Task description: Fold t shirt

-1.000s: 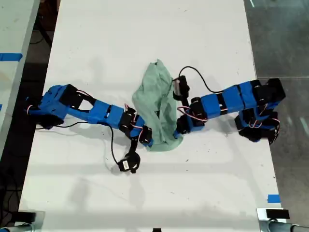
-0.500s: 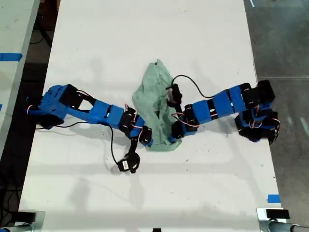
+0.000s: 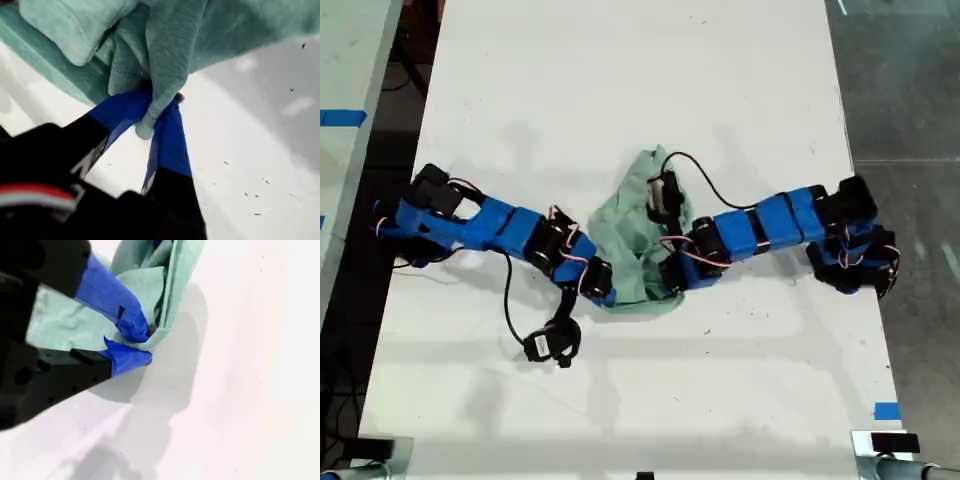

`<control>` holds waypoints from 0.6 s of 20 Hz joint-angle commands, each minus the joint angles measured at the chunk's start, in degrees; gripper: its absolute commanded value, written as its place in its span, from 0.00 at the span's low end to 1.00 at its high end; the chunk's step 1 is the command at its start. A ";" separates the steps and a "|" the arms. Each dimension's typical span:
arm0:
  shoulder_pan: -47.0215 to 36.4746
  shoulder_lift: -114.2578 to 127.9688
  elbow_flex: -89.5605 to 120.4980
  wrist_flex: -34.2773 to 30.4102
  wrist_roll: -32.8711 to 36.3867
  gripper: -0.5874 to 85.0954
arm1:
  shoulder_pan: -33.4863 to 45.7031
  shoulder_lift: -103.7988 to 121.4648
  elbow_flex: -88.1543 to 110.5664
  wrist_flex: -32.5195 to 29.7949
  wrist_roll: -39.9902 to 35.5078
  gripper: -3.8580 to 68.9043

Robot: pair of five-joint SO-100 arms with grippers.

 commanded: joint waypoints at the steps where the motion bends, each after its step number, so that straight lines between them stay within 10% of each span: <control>1: -7.82 10.37 -0.97 3.25 4.48 0.01 | 8.44 9.58 -4.48 2.55 -5.62 0.05; 12: -40.69 0.09 -2.20 0.09 23.82 0.01 | 41.40 8.61 1.41 -1.76 -26.37 0.04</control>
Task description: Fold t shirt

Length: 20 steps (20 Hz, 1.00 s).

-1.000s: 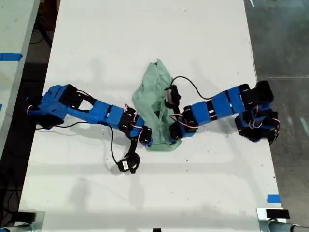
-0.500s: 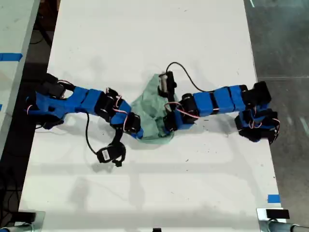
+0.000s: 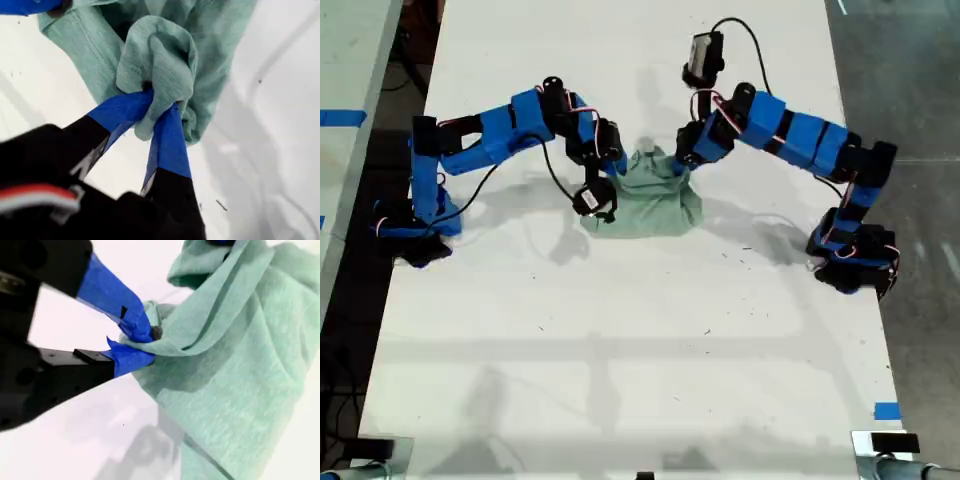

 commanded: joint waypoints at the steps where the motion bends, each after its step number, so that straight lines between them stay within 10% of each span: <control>1: -4.13 -4.13 -2.29 -1.67 3.08 0.01 | 4.66 -3.34 0.35 -2.99 -3.16 0.04; 4: -5.36 -10.37 -2.72 -2.46 4.66 0.14 | 6.68 -10.20 0.79 -4.22 -3.52 0.05; 6: -5.89 -11.95 -2.72 -2.37 5.54 0.16 | 7.38 -13.89 0.70 -3.52 -2.90 0.29; 20: 1.14 46.32 13.27 7.91 -1.05 0.01 | 1.58 42.80 17.40 9.84 2.81 0.28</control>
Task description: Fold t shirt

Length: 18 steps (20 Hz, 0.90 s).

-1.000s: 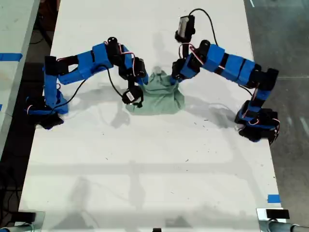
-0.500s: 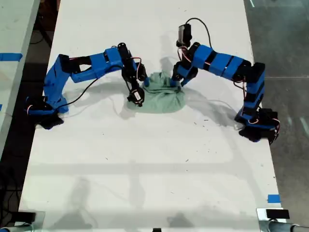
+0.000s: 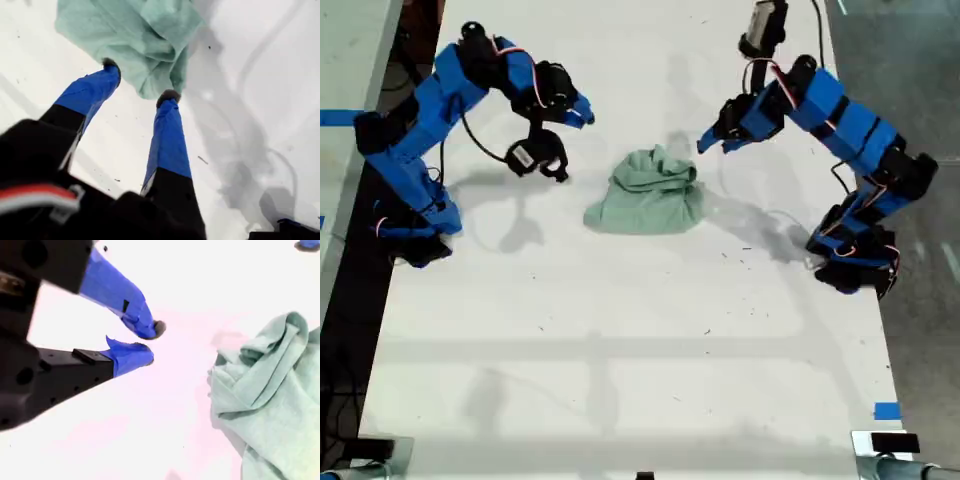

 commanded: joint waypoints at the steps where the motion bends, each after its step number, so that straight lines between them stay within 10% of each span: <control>1: 8.26 18.63 7.03 -0.09 -5.71 0.01 | -6.33 21.45 8.44 -0.44 2.64 0.23; 4: 13.97 36.30 25.49 -4.13 -9.76 0.01 | -12.57 36.21 20.13 -1.32 5.45 0.08; 11: 25.75 89.56 91.05 -19.60 -23.20 0.01 | -23.29 71.02 61.52 -10.37 6.77 0.08; 18: 25.93 100.55 112.32 -26.54 -19.25 0.01 | -23.91 86.92 92.55 -16.26 5.89 0.08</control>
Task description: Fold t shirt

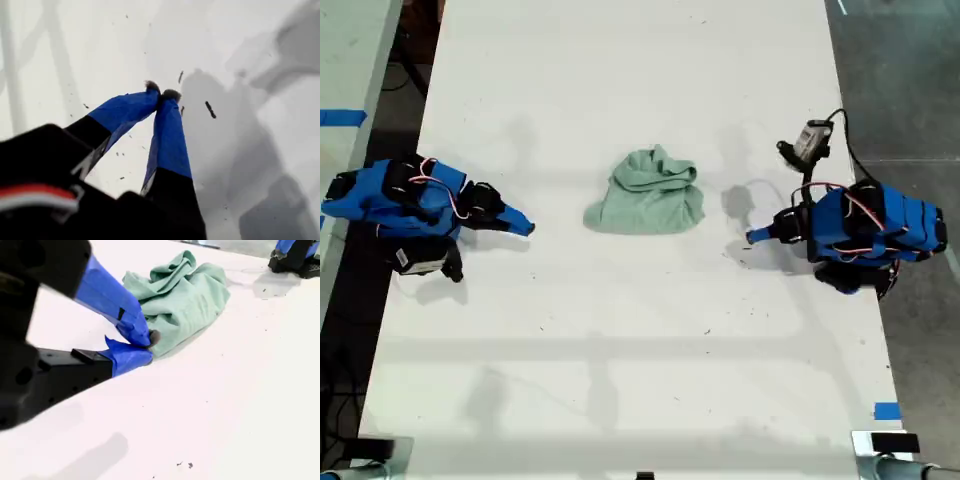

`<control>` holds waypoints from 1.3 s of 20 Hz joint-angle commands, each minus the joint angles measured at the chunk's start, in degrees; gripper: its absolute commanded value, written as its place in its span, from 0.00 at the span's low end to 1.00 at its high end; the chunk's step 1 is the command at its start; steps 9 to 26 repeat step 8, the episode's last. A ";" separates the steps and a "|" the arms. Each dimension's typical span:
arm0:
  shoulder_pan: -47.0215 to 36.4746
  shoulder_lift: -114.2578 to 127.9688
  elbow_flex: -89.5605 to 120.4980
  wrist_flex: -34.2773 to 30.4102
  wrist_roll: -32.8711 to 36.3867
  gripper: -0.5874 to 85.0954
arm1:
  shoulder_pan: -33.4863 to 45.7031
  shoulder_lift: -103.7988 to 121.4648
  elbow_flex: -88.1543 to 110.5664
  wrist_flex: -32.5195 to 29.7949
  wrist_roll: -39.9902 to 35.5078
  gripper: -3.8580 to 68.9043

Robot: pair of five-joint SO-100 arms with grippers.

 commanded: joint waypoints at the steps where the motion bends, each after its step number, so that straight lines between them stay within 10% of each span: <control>1: -2.81 1.14 4.13 -1.41 1.23 0.01 | 1.49 1.23 5.80 -2.64 1.41 0.08; 26: -2.55 1.23 6.94 -2.81 4.31 0.01 | 0.35 1.32 10.90 -3.69 8.17 0.07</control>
